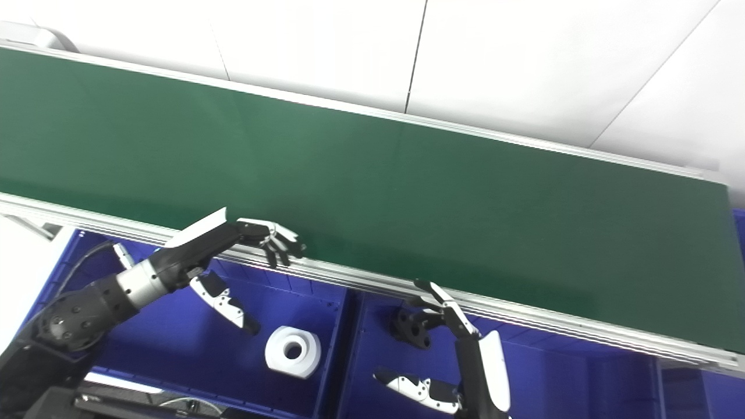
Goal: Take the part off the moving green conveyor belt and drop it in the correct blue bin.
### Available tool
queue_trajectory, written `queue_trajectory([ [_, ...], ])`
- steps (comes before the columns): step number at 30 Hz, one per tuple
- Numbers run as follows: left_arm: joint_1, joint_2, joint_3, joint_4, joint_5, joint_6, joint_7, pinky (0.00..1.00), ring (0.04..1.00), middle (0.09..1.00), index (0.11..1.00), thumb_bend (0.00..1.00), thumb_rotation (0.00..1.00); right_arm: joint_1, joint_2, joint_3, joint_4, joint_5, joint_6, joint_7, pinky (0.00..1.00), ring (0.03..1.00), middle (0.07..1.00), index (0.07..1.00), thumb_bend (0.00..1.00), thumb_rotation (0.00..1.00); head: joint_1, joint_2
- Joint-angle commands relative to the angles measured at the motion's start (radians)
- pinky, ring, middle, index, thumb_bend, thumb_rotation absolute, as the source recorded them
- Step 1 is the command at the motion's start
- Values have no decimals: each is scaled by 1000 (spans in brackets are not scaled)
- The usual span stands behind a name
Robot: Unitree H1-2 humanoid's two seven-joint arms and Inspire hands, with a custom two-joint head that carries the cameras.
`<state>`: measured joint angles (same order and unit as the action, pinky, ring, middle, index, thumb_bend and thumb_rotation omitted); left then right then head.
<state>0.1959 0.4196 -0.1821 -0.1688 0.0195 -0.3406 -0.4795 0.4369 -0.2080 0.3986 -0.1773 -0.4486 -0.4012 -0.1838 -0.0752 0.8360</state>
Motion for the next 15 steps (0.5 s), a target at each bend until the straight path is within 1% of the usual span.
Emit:
queue_trajectory([
  [1, -22, -15, -13, -29, -58, 5, -4, 518, 614, 762, 701, 752, 0, 10, 25, -6, -61, -18, 16, 24, 582, 615, 701, 833, 722, 319, -30, 15],
  [5, -37, -26, -29, -18, -87, 31, -16, 517, 601, 749, 690, 746, 0, 15, 55, -17, -91, -37, 54, 55, 575, 611, 699, 831, 722, 309, -86, 46],
  [6, -40, -31, -34, -13, -94, 36, -20, 514, 599, 747, 687, 744, 0, 16, 62, -21, -96, -42, 59, 60, 569, 609, 697, 829, 723, 307, -86, 46],
  [7, -41, -34, -37, -11, -101, 41, -23, 506, 592, 743, 684, 740, 0, 17, 69, -24, -100, -46, 63, 65, 561, 605, 695, 827, 722, 300, -108, 57],
  [10, -41, -40, -44, -10, -122, 62, -31, 494, 584, 743, 683, 734, 0, 21, 83, -31, -110, -46, 72, 79, 558, 605, 693, 828, 725, 276, -121, 64],
  [12, -39, -48, -48, -10, -131, 63, -32, 488, 580, 743, 684, 732, 0, 22, 90, -36, -115, -53, 74, 85, 560, 605, 691, 828, 725, 273, -149, 76],
  [15, -38, -56, -51, -8, -144, 65, -37, 475, 570, 740, 688, 719, 0, 22, 100, -42, -123, -66, 78, 94, 565, 605, 694, 830, 721, 275, -191, 83],
])
